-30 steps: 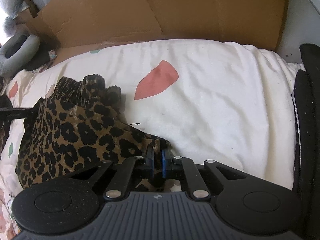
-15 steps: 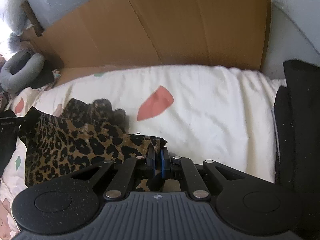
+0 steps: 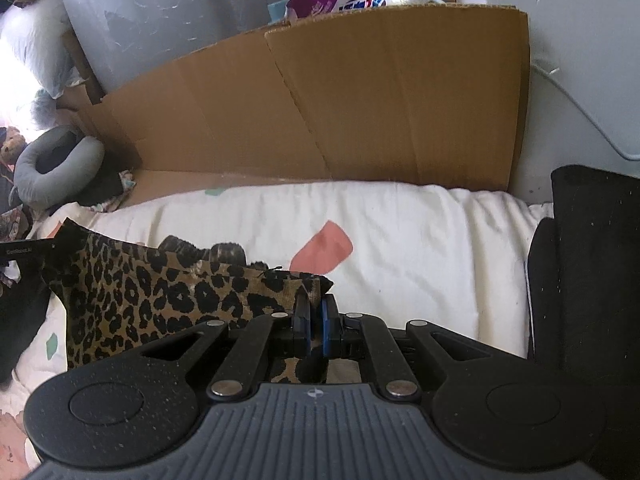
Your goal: Fold clothes
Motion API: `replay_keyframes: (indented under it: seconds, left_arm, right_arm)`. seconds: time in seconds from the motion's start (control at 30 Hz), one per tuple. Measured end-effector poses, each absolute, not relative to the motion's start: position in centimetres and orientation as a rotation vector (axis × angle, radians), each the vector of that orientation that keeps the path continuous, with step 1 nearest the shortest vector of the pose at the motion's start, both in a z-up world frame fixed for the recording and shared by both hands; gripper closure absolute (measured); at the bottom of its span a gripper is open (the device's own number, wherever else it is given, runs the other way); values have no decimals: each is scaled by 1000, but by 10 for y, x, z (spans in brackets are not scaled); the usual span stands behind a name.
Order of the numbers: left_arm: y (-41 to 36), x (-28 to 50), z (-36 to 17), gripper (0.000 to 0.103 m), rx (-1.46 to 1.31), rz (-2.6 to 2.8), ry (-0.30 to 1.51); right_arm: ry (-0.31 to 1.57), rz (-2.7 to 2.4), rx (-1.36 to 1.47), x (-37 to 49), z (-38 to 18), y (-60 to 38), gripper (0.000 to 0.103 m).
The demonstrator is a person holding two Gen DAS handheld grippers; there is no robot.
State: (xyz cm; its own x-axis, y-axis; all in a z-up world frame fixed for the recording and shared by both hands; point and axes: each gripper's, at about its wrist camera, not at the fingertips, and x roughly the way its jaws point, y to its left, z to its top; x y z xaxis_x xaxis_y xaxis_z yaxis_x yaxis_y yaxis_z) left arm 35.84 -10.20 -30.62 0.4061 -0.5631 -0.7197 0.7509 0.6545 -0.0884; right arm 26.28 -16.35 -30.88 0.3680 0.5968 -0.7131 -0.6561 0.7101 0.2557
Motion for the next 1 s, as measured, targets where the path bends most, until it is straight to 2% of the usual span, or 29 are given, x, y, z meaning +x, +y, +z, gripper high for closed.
replay_keyframes:
  seconds: [0.33,1.0]
  left_arm:
    - [-119,372,-305,95,272,-851,771]
    - [-143,410,-391,92,297,-818,959]
  right_arm:
    - [885,782,-64,283,-309,-155,100]
    - [1052,746,-121,322,-378,-118,100]
